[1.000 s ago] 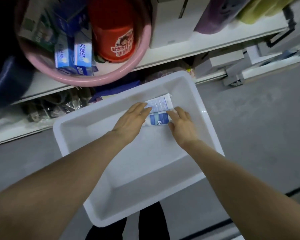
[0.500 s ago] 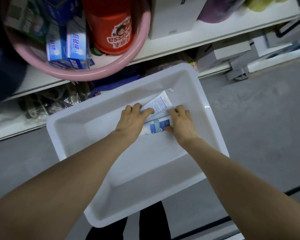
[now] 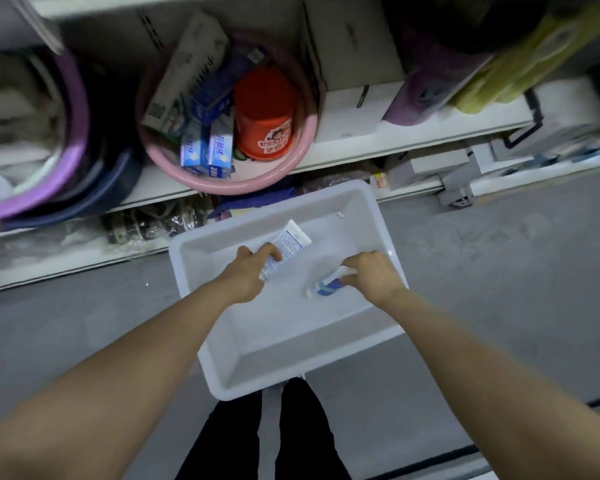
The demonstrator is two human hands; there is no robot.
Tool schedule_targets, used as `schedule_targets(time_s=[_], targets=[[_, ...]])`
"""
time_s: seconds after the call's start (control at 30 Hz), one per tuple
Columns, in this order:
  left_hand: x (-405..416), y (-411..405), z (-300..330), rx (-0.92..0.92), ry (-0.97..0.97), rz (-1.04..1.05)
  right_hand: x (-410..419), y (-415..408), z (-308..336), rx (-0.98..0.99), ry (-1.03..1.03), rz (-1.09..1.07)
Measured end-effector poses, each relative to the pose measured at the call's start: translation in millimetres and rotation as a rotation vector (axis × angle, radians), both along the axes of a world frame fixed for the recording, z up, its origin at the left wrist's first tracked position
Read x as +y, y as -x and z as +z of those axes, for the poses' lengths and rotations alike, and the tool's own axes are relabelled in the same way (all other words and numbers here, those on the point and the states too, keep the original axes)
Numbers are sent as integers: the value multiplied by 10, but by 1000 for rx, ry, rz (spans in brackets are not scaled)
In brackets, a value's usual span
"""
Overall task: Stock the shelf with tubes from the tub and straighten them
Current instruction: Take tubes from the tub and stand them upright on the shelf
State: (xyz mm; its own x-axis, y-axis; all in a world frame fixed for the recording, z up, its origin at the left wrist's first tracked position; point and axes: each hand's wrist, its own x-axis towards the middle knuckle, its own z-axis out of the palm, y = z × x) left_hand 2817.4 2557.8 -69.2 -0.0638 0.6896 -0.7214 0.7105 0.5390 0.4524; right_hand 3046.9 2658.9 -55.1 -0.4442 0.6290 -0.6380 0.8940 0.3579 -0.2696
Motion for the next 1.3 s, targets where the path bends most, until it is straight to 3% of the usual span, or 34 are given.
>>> schedule_targets(time_s=[0.2,0.47,0.87,1.13,1.3], targets=[[-167,157,979,-74,-128,132,148,139,1072,220,-18,-68],[-378,448,2220,-130,-493,331,405,760,2492,564,-108,68],[-469,1007,3921,102,-1173,536,417,1635,4609,981,-300,373],[-407,1288,5170,183,-1522,490,401,2015,5912,1127,-468,518],[-311,1491,5861,217,-1694,502,516,2281,6561,1244,-501,478]])
